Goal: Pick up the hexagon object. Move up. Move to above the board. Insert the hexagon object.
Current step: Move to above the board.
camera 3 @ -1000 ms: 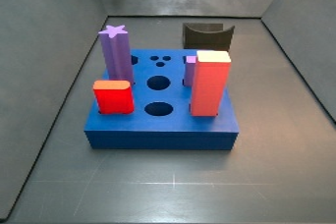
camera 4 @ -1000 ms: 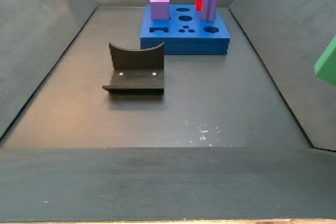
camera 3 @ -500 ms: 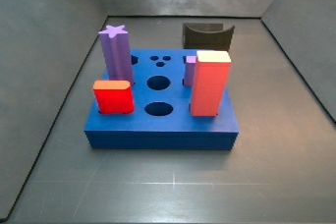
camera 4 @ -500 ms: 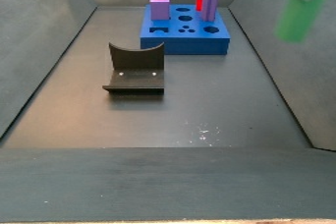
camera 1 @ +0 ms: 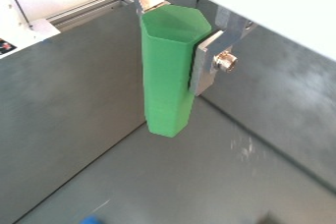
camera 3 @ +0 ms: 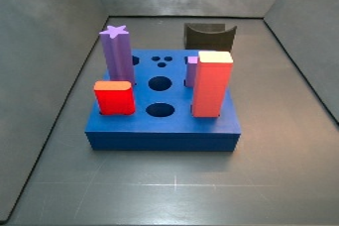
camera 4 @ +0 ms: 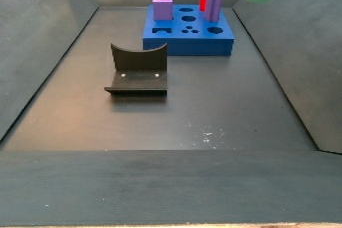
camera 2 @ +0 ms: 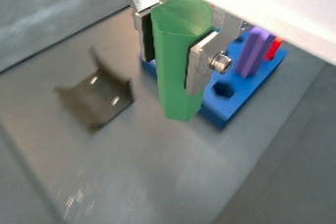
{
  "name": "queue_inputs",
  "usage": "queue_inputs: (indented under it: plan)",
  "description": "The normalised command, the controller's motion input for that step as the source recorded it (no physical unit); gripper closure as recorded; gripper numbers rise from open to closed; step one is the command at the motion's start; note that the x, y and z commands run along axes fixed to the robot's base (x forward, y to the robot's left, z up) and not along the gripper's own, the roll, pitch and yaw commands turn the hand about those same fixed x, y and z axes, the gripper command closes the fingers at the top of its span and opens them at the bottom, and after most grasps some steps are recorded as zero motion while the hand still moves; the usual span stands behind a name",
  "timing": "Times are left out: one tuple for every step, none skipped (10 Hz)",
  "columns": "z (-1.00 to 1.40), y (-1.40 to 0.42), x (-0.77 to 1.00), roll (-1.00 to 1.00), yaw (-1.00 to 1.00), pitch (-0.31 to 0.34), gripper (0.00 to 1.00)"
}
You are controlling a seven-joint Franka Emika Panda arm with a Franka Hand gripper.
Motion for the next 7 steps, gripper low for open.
queue_inputs:
  plan:
    - [0.24, -1.0, 0.38, -0.07, -0.12, 0.107, 1.0]
    - [0.25, -1.0, 0.39, -0.04, -0.05, 0.121, 1.0]
    - [0.25, -1.0, 0.39, -0.01, -0.03, 0.125, 1.0]
    - [0.25, -1.0, 0.41, -0.02, -0.02, 0.132, 1.0]
    - [0.25, -1.0, 0.41, -0.01, -0.01, 0.135, 1.0]
    - [0.25, -1.0, 0.43, -0.01, 0.0, 0.132, 1.0]
    - [0.25, -1.0, 0.43, 0.0, 0.0, 0.12, 1.0]
